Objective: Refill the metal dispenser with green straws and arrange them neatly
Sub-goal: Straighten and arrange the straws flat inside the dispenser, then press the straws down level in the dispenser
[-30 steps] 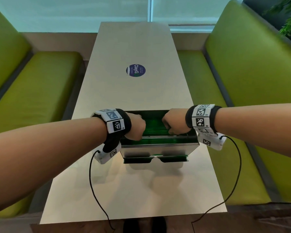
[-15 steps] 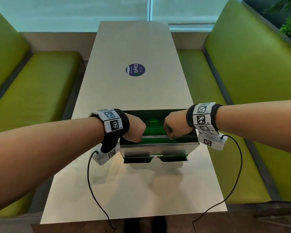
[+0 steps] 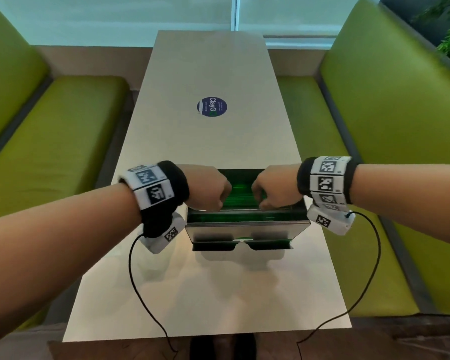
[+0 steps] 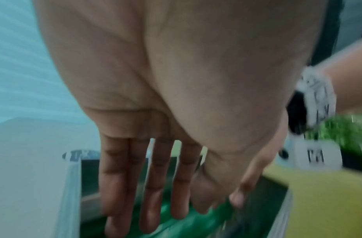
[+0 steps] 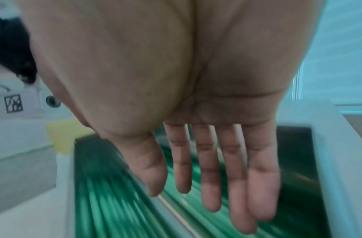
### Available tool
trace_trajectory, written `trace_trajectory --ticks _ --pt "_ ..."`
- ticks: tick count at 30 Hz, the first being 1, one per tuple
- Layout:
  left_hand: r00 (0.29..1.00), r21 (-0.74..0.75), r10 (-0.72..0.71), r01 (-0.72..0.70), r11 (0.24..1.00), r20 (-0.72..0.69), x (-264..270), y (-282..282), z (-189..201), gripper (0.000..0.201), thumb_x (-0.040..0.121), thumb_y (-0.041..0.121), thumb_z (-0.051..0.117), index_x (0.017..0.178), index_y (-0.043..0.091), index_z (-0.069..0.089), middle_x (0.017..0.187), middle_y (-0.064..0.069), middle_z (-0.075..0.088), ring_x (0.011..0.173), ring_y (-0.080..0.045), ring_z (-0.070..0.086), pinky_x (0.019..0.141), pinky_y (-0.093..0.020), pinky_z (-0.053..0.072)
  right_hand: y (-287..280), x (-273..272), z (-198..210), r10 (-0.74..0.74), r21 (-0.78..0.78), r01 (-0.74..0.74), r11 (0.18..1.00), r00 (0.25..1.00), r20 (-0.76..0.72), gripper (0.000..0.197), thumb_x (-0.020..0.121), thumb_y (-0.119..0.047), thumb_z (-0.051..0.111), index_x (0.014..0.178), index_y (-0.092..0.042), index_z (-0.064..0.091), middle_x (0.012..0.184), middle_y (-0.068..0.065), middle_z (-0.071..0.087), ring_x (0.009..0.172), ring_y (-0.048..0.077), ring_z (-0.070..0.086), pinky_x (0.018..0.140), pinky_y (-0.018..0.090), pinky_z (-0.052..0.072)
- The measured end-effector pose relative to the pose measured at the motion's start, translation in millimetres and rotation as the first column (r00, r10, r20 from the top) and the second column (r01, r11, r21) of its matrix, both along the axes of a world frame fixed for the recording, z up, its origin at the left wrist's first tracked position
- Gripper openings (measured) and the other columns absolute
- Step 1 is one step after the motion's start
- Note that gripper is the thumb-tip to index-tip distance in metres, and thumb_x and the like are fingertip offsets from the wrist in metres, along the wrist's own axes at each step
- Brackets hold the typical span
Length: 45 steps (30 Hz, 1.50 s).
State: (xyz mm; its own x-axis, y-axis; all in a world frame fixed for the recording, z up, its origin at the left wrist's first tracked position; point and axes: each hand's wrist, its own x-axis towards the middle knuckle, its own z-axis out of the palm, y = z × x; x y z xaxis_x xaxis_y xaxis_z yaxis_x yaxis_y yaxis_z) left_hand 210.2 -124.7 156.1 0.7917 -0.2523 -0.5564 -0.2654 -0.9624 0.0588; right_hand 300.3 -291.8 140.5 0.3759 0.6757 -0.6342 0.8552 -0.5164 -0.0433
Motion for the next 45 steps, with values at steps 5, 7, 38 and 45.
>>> trace_trajectory --ticks 5,7,38,45 --pt "0.855 -0.488 0.435 -0.261 0.833 0.284 -74 56 42 0.006 0.096 0.035 0.059 0.100 0.036 0.063 0.093 0.019 0.064 0.085 0.002 0.061 0.074 -0.015 0.047 -8 -48 54 -0.145 0.497 0.196 0.846 0.980 -0.139 0.013 0.092 -0.041 0.062 0.095 -0.030 0.069 0.075 -0.010 0.065 0.069 0.006 0.060 0.064 0.021 0.049" --pt "0.675 -0.657 0.681 -0.380 0.651 0.284 -110 81 32 0.011 0.093 0.029 0.065 0.101 0.035 0.065 0.100 0.019 0.063 0.091 0.004 0.061 0.072 -0.009 0.045 -7 -86 60 -0.164 0.624 0.344 0.702 0.930 -0.328 0.011 0.091 -0.039 0.063 0.091 -0.030 0.070 0.070 -0.007 0.067 0.062 0.004 0.060 0.058 0.016 0.048" --pt "0.483 -0.829 0.767 -0.138 0.542 0.421 -254 75 -94 0.092 0.068 0.054 0.086 0.143 0.051 0.032 0.162 0.005 0.009 0.149 -0.029 0.019 0.116 -0.029 0.026 138 -213 -76 0.103 -0.405 0.890 0.211 -0.433 -0.896 0.066 0.092 -0.049 0.063 0.146 -0.017 0.044 0.137 0.022 0.055 0.117 0.043 0.060 0.093 0.061 0.048" --pt "0.567 -0.921 0.793 -0.143 0.362 0.224 -240 80 -98 0.080 0.065 0.036 0.093 0.137 0.039 0.056 0.147 0.008 0.034 0.132 -0.015 0.047 0.104 -0.035 0.050 113 -210 -58 -0.280 -0.174 0.869 0.463 -0.042 -0.959 0.055 0.091 -0.052 0.048 0.123 -0.010 0.064 0.116 0.029 0.067 0.101 0.053 0.065 0.087 0.062 0.049"
